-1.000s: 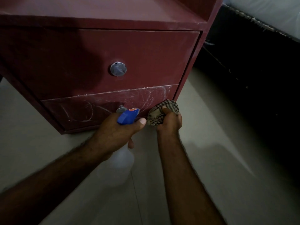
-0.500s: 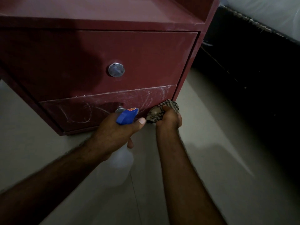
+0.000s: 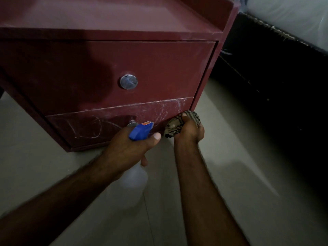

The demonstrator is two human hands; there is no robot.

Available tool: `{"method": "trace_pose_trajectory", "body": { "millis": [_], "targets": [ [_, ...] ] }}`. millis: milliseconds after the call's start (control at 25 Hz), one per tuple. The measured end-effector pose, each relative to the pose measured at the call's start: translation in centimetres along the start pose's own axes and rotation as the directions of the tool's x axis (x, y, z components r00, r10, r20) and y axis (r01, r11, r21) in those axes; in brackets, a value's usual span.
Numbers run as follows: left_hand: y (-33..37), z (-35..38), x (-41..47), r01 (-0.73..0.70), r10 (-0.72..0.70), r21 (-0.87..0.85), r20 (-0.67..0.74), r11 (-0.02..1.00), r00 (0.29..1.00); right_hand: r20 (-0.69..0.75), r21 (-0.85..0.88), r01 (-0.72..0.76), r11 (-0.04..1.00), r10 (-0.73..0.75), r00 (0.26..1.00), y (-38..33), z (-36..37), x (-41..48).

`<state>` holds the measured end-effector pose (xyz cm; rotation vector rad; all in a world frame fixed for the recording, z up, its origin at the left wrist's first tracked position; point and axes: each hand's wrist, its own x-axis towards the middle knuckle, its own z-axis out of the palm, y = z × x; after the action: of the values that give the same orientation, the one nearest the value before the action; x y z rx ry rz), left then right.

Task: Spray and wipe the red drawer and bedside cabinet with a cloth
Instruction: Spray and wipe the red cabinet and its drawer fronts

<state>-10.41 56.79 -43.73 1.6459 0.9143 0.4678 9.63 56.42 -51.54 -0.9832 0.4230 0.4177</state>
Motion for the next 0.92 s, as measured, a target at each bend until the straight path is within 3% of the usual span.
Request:
{"method": "trace_pose_trajectory", "body": {
  "millis": [80, 280, 560, 760, 920],
  "targets": [
    [0.1, 0.0, 0.1, 0.006, -0.006, 0.007, 0.000, 1.000, 1.000, 0.001, 0.012, 0.061, 0.998, -0.061, 0.998, -0.3, 0.1, 0.1],
    [0.6, 0.0, 0.0, 0.013, -0.013, 0.032, -0.001, 0.999, 1.000, -0.030, -0.062, 0.047, 0.997, -0.049, 0.998, 0.1, -0.4, -0.1],
    [0.6, -0.3, 0.0, -0.004, 0.004, 0.046, -0.002, 0.999, 1.000, 0.057, 0.032, 0.076, 0.997, -0.077, 0.995, -1.5, 0.6, -0.6],
    [1.2, -0.5, 0.0, -0.008, 0.008, 0.007, 0.006, 1.000, 1.000, -0.003, -0.047, 0.064, 0.997, -0.064, 0.998, -1.5, 0.4, -1.0],
    [1.5, -0.7, 0.2, -0.020, 0.020, 0.011, -0.002, 1.000, 1.000, 0.072, -0.078, 0.165, 0.983, -0.160, 0.985, -2.3, 1.2, -1.4]
  ]
}}
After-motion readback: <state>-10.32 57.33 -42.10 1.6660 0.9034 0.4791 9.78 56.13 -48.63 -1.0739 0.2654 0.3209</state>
